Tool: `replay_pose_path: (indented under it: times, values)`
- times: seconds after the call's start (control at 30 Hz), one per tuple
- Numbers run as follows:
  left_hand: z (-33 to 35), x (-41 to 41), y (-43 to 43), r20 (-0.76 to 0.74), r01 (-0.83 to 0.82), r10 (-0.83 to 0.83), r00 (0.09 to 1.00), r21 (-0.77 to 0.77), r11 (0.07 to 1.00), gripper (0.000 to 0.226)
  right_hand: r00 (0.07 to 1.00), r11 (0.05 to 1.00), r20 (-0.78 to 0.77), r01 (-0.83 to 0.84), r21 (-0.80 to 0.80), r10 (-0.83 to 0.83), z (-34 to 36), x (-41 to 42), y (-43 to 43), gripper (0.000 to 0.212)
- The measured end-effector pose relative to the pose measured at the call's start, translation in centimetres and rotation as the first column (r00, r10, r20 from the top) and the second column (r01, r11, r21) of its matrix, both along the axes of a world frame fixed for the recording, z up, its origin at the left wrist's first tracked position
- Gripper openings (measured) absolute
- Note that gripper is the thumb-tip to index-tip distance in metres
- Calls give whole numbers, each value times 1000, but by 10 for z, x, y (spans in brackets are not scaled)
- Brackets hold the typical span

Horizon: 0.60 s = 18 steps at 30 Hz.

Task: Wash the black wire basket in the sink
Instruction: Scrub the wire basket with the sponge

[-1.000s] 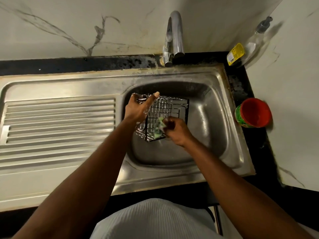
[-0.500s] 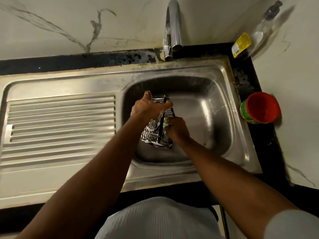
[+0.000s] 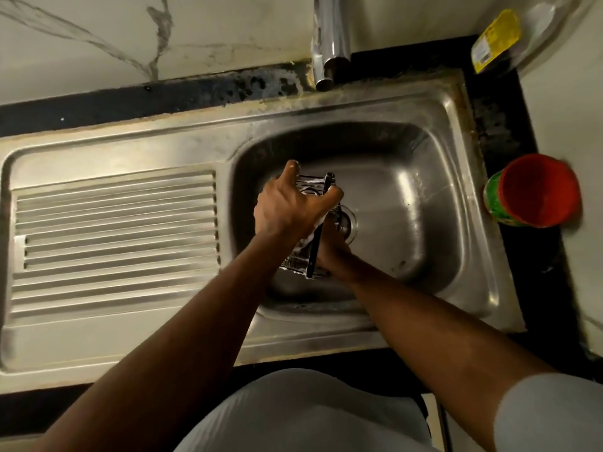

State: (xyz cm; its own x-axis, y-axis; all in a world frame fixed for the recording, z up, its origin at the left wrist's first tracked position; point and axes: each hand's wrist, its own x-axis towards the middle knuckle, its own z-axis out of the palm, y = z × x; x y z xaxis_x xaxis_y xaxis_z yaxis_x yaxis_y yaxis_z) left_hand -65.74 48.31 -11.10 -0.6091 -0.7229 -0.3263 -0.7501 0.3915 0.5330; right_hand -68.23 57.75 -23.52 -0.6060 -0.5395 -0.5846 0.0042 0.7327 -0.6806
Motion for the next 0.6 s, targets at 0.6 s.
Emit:
replay_pose_path:
  times: [0.6]
  values:
    - [-5, -5, 9, 41, 45, -44, 998, -7, 999, 91, 901, 917, 176, 399, 28, -397, -1, -23, 3, 27]
